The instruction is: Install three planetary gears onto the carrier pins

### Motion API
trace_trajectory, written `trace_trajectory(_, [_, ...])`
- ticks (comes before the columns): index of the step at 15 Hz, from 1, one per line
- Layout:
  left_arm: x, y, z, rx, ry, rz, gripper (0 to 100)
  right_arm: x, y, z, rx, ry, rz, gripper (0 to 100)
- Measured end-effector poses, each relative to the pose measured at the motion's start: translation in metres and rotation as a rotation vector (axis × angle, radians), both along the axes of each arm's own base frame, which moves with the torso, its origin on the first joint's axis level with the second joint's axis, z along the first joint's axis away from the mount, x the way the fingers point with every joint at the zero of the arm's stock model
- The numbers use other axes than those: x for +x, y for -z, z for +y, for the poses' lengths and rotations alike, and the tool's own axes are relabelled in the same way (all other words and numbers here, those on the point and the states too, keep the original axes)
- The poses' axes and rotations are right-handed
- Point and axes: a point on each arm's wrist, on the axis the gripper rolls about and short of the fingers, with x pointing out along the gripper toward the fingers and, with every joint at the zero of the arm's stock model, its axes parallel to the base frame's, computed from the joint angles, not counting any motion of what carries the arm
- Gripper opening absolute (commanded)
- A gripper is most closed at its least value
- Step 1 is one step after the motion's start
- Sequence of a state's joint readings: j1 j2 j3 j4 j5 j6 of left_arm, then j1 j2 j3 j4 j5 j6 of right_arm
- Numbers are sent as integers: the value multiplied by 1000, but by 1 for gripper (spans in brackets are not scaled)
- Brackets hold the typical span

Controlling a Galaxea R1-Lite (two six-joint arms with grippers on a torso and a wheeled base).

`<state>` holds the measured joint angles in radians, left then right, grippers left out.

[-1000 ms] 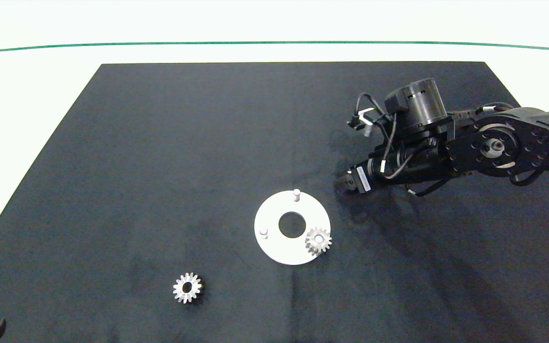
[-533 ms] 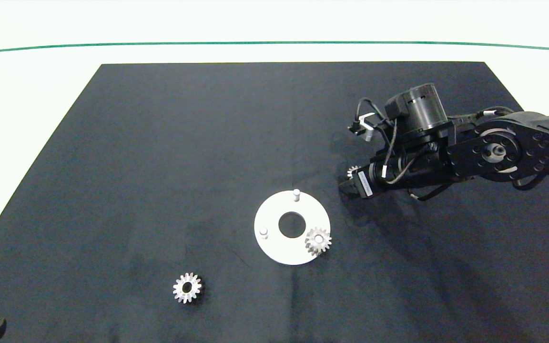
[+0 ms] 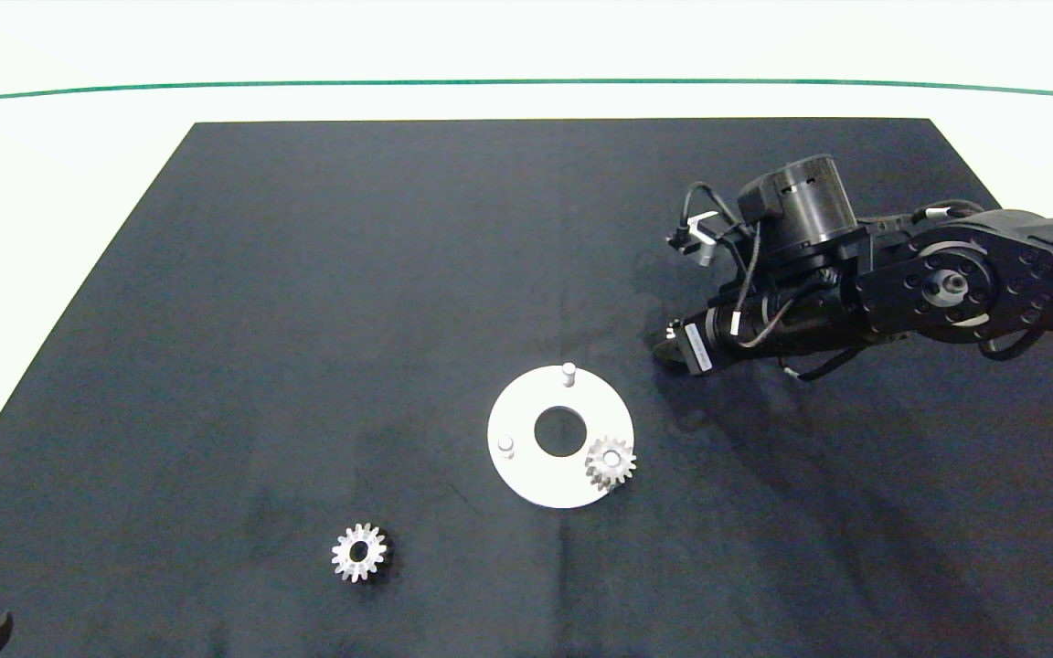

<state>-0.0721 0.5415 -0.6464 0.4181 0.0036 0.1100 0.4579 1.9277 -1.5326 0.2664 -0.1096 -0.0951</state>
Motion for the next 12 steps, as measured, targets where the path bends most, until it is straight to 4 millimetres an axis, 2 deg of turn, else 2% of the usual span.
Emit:
trace_trajectory(9, [0,0,0,0,13,1,100,0,1,0,3,0,1,34])
trace_trajectory(12, [0,0,0,0,14,1,100,-4,-6,-3,10,2,-13,28])
